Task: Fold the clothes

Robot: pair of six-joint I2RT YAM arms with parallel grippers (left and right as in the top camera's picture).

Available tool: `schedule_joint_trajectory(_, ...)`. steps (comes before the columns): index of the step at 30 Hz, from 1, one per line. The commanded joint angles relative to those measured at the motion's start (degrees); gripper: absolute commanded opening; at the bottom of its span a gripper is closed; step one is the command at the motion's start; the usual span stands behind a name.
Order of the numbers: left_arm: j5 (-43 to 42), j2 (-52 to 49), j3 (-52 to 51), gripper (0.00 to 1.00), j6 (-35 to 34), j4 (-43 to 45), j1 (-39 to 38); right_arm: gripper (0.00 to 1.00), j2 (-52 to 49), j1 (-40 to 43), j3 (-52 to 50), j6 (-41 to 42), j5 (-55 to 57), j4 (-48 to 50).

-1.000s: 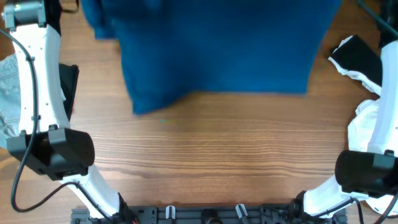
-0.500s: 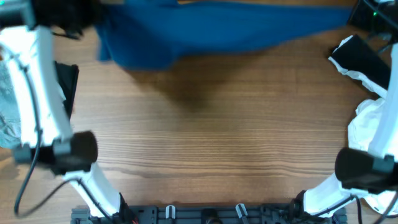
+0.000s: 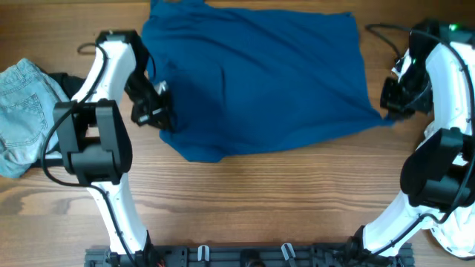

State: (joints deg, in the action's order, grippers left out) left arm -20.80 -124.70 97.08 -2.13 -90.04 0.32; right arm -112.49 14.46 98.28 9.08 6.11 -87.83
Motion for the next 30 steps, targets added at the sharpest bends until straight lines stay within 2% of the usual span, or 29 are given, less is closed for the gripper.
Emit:
schedule_joint_trajectory(1,1.9,12.2,-8.0,0.04,-0.3,1.1,0.8,0.04,2.8,2.6,-5.7,5.1,7.3,0.3)
schedule_joint_trajectory(4,5.0,23.0,-13.1,0.04,-4.6,2.7,3.8,0.04,5.8,4.3,-10.7,7.6,9.3,1.9)
schedule_joint_trajectory(7,2.4,31.6,-16.5,0.04,-4.7,3.1,6.3,0.04,8.5,4.7,-14.0,7.6,9.2,3.9)
schedule_joint_trajectory(9,1.8,34.1,-17.6,0.04,-4.7,3.5,6.3,0.04,9.3,4.7,-14.4,7.5,8.9,4.8)
schedule_joint_trajectory(10,1.8,34.6,-18.1,0.08,-4.7,3.5,5.9,0.04,9.4,4.7,-14.4,7.4,8.9,4.9)
schedule_joint_trajectory(11,1.8,34.7,-18.4,0.33,-4.6,3.3,5.5,0.04,9.4,4.7,-14.4,7.5,8.8,4.9)
schedule_joint_trajectory(12,1.8,34.6,-18.9,0.7,-4.5,3.3,4.9,0.04,9.4,4.7,-14.4,7.5,8.8,5.0)
schedule_joint_trajectory(14,2.5,34.6,-19.2,0.87,-4.5,3.2,4.4,0.04,9.4,4.7,-14.4,7.4,8.2,5.2)
schedule_joint_trajectory(17,5.3,34.6,-19.2,0.88,-6.6,4.2,5.2,0.04,9.4,4.7,-14.4,7.4,8.2,5.8)
schedule_joint_trajectory(19,8.5,34.6,-19.2,0.88,-9.9,8.6,5.9,0.04,9.4,4.7,-14.4,7.4,8.2,6.1)
schedule_joint_trajectory(21,12.7,34.3,-19.2,0.89,-13.4,16.6,6.1,0.04,9.4,4.7,-14.4,7.4,8.2,6.5)
schedule_joint_trajectory(23,13.8,32.9,-19.2,0.87,-13.8,25.7,6.1,0.04,9.4,4.7,-14.4,7.1,7.8,6.9)
schedule_joint_trajectory(25,13.9,29.9,-19.2,0.8,-13.8,33.3,6.1,0.04,9.4,4.7,-14.4,5.8,6.6,7.3)
schedule_joint_trajectory(30,12.2,19.4,-19.1,0.85,-13.8,48.7,7.8,0.04,9.4,4.7,-14.4,5.9,6.2,7.7)
